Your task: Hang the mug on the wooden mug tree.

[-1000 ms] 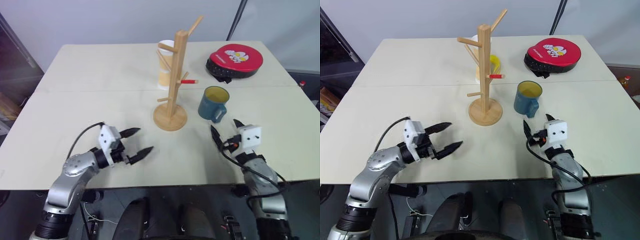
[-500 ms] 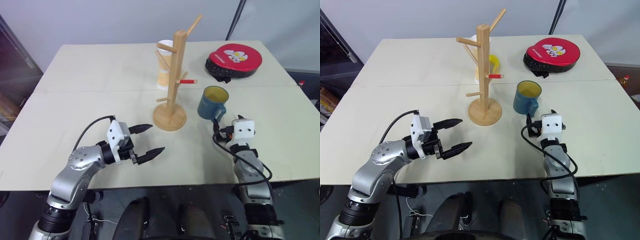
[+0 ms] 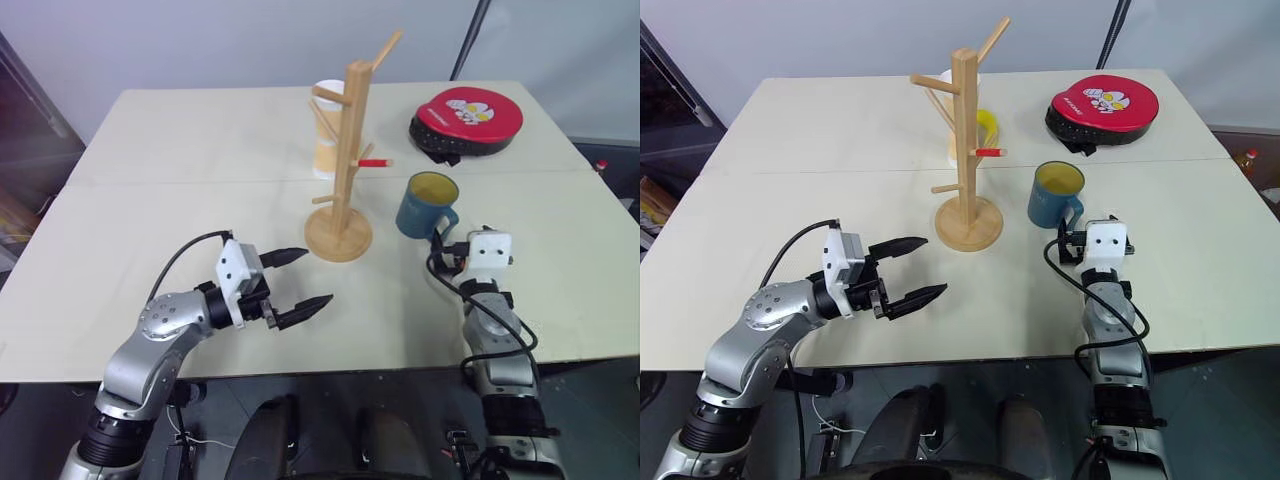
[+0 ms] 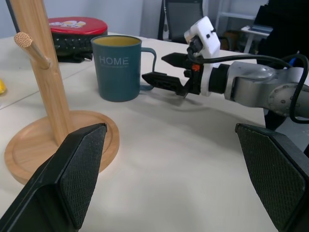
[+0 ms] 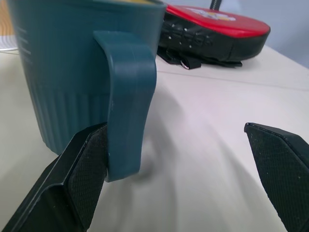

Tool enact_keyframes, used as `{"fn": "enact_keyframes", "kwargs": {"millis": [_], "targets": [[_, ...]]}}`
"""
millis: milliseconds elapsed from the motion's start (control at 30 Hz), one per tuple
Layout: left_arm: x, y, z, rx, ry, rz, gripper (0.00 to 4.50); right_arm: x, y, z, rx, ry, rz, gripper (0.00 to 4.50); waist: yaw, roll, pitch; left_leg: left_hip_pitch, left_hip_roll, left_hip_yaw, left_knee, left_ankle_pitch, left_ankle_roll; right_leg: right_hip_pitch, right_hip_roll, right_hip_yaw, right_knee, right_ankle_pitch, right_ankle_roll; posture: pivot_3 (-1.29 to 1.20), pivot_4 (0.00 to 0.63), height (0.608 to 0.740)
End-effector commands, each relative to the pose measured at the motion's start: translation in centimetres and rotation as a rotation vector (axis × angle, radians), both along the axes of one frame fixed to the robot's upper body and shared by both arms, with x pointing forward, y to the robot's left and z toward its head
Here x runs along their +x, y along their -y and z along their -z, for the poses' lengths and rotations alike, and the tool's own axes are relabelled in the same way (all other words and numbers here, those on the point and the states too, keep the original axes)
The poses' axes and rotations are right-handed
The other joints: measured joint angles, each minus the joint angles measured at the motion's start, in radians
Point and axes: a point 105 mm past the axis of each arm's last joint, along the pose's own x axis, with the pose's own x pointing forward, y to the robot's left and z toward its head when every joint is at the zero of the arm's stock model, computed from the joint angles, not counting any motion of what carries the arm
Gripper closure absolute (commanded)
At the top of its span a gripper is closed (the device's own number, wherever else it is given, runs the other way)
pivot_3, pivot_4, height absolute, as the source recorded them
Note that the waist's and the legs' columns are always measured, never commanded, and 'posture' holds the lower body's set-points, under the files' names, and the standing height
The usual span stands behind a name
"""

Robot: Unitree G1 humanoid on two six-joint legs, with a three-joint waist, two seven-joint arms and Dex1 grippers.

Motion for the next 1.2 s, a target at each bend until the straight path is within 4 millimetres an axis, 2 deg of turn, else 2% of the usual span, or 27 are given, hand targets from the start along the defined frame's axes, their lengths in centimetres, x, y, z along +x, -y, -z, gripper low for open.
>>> {"fn": "enact_keyframes", "kwargs": {"millis": [33, 333, 433, 467, 500, 667, 833, 900, 1033, 1133, 1200], "targets": [[-0.4, 0.6, -1.0, -0.009, 0.045, 0.025, 0.00, 0.4, 0.5, -1.0, 0.007, 0.028, 0.036, 0.02, 0.000, 0.000, 0.000, 0.000, 0.000, 0.000, 0.000, 0.000, 0.000, 0.000, 0.000, 0.000, 0.000, 0.000, 0.000, 0.00, 0.150, 0.740], [-0.4, 0.7, -1.1, -0.008, 0.051, 0.022, 0.00, 1.2, 0.5, -1.0, 0.049, 0.023, 0.042, 0.02, -0.013, 0.000, 0.000, 0.000, 0.000, 0.000, 0.000, 0.000, 0.000, 0.000, 0.000, 0.000, 0.001, 0.000, 0.000, 0.00, 0.150, 0.740], [-0.3, 0.6, -1.2, -0.008, 0.052, 0.019, 0.00, 1.4, 0.0, -1.1, 0.071, 0.031, 0.009, 0.83, -0.015, 0.000, 0.000, 0.000, 0.000, 0.000, 0.000, 0.000, 0.000, 0.000, 0.000, 0.000, 0.001, 0.000, 0.000, 0.00, 0.150, 0.740], [-0.3, 0.6, -1.2, -0.007, 0.052, 0.018, 0.00, 1.5, -0.1, -1.1, 0.077, 0.034, 0.000, 1.26, -0.015, 0.000, 0.000, 0.000, 0.000, 0.000, 0.000, 0.000, 0.000, 0.000, 0.000, 0.000, 0.001, 0.000, 0.000, 0.00, 0.150, 0.740], [-0.3, 0.5, -1.1, -0.007, 0.052, 0.016, 0.00, 1.5, -0.2, -1.2, 0.080, 0.035, -0.007, 1.94, -0.016, 0.000, 0.000, 0.000, 0.000, 0.000, 0.000, 0.000, 0.000, 0.000, 0.001, 0.000, 0.001, 0.000, 0.000, 0.00, 0.150, 0.740], [-0.2, 0.5, -1.1, -0.009, 0.053, 0.011, 0.00, 1.4, -0.9, -1.4, 0.101, 0.044, -0.052, 4.46, -0.016, 0.000, 0.000, 0.000, 0.000, 0.000, 0.000, 0.000, 0.000, 0.000, 0.001, 0.000, 0.001, 0.000, 0.000, 0.00, 0.150, 0.740], [-0.2, 0.4, -1.1, -0.010, 0.054, 0.005, 0.00, 1.3, -1.9, -1.9, 0.102, 0.063, -0.111, 4.46, -0.015, 0.000, 0.000, 0.000, 0.000, 0.000, 0.000, 0.000, 0.000, 0.000, 0.001, 0.000, 0.002, 0.000, 0.000, 0.00, 0.150, 0.740], [-0.1, 0.4, -1.1, -0.009, 0.054, 0.002, 0.00, 1.2, -2.6, -2.4, 0.049, 0.071, -0.159, 4.46, -0.015, 0.000, 0.000, 0.000, 0.000, 0.000, 0.000, 0.000, 0.000, 0.000, 0.001, 0.000, 0.002, 0.000, 0.000, 0.00, 0.150, 0.740], [0.5, -0.6, -1.2, -0.006, 0.065, -0.043, 0.00, -0.3, -4.6, -4.9, -0.193, 0.131, -0.339, 4.46, -0.015, 0.001, 0.000, 0.000, 0.000, 0.000, 0.000, 0.000, 0.000, -0.001, 0.001, 0.000, 0.002, 0.000, 0.000, 0.00, 0.150, 0.740], [1.1, -1.8, -1.4, -0.005, 0.072, -0.081, 0.00, -2.6, -7.1, -7.0, -0.451, 0.188, -0.585, 4.46, -0.014, 0.001, 0.001, 0.000, 0.000, 0.000, 0.000, 0.000, 0.000, -0.001, 0.001, 0.000, 0.001, 0.000, 0.000, 0.00, 0.150, 0.740], [1.3, -2.3, -1.6, -0.007, 0.074, -0.089, 0.00, -3.9, -8.2, -7.5, -0.568, 0.194, -0.708, 4.46, -0.015, 0.001, 0.001, 0.000, 0.000, 0.000, 0.000, 0.000, 0.000, 0.000, 0.001, 0.000, 0.001, 0.000, 0.000, 0.00, 0.150, 0.740]]}}
